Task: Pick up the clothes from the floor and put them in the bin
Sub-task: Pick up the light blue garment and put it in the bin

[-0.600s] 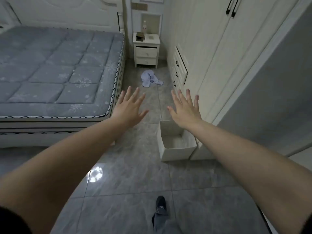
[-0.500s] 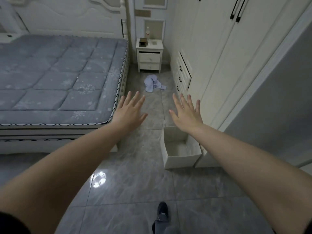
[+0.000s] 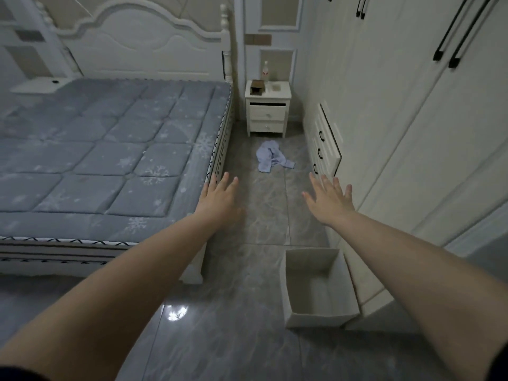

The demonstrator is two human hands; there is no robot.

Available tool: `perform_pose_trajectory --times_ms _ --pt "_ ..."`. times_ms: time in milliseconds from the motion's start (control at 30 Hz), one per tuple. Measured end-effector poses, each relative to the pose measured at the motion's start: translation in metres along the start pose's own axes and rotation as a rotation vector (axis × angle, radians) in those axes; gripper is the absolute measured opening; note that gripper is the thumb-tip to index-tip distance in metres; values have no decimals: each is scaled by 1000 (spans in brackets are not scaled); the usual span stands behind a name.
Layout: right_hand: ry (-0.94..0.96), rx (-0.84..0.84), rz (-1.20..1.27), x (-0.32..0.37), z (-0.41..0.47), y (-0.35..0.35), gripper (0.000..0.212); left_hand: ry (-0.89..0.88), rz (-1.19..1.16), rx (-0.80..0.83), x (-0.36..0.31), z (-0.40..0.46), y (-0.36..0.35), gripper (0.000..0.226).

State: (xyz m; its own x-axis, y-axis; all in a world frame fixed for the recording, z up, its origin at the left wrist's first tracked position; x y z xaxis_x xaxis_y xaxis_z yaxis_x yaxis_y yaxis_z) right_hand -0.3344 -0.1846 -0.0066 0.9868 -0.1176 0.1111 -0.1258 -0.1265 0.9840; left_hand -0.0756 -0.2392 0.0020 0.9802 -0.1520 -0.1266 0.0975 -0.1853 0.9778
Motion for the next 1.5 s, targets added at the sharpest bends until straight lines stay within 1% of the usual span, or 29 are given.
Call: perform_pose_trajectory --times_ms 133,267,333,467,567,700,800,967,1067,1200,1333,1400,1500 --pt "12 26 -28 5 75 -2 66 -8 -13 12 9 70 7 81" --pt "-13 28 23 16 147 -3 67 -106 -27 -62 21 140 20 78" --pt "-71 29 83 26 184 3 68 -131 -37 -51 28 180 31 78" --pt "-249 9 238 43 259 26 69 -185 -24 -28 38 265 66 79" --pt "-238 -32 262 52 306 37 69 -234 3 -47 40 324 87 76" --pt "-165 -16 213 52 362 42 68 -213 21 -12 36 394 92 77" --pt "-139 -29 210 40 415 46 69 -235 34 11 24 446 92 77" --pt "-128 -32 221 4 522 52 69 -228 -17 53 -6 539 94 75" --pt "-95 -15 273 -19 586 52 70 -235 50 73 -27 600 100 78" --pt "-62 -1 330 -54 671 71 71 -237 149 75 -44 679 116 81" --pt "-43 -11 335 -80 745 85 71 -179 106 93 -51 754 117 79" --pt "-27 13 319 -88 775 87 71 -165 111 100 -54 786 114 77" --pt "-19 51 312 -102 833 85 73 -208 132 83 -63 848 110 71"
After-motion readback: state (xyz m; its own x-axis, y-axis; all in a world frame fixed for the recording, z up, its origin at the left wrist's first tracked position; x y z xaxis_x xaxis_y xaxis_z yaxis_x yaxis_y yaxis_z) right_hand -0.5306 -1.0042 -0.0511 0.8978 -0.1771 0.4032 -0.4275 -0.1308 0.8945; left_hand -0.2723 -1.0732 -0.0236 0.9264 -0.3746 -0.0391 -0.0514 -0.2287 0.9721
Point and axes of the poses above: each hand's wrist, its own z-axis towards the middle knuckle, its own y-axis out of the back of the hand, x = y × z, the point moved 1 cm from there along z, towards the middle knuckle, and after that the axes turned 11 degrees about y, right-handed, at the moved point
